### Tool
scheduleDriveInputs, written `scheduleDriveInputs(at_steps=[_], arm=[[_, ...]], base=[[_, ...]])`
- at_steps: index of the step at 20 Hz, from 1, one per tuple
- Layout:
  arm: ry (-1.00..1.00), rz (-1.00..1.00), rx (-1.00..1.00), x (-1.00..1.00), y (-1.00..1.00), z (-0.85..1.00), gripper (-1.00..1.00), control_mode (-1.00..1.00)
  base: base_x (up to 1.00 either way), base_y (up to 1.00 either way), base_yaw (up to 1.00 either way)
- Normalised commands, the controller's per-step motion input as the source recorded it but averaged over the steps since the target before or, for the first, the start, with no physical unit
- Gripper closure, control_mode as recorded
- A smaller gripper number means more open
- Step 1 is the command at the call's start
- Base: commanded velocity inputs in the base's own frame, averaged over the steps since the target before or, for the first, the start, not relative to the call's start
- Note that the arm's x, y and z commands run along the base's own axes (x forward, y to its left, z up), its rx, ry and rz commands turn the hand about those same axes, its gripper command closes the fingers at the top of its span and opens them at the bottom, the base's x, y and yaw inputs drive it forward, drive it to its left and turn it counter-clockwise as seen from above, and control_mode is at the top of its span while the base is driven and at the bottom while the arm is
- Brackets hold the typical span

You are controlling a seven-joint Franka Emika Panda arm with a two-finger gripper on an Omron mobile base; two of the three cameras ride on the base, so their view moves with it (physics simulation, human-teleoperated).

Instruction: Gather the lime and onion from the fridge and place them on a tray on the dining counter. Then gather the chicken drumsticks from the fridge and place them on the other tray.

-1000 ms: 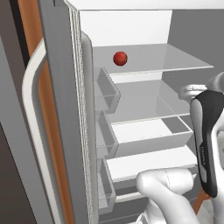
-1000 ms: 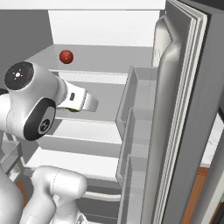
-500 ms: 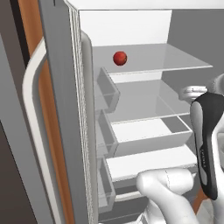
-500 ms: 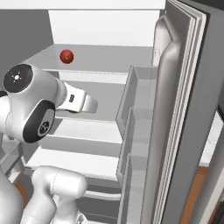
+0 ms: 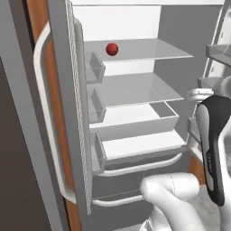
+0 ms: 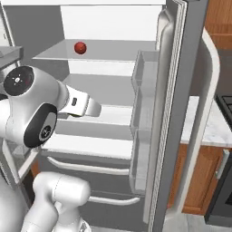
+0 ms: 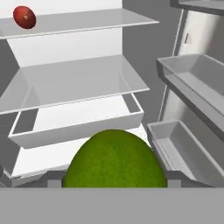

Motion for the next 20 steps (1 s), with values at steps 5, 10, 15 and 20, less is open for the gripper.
scheduleDriveInputs(at_steps=[5,10,15,20], arm=[[0.0,0.0,0.0,0.0,0.0,0.0,1.0,1.0],[0.0,0.0,0.0,0.0,0.0,0.0,1.0,1.0],[0.0,0.0,0.0,0.0,0.0,0.0,1.0,1.0],[0.0,0.0,0.0,0.0,0.0,0.0,1.0,1.0]], base=[[-0.77,0.31,-0.22],[-0.54,0.5,-0.34],[-0.31,0.47,-0.42],[-0.33,0.4,-0.46]])
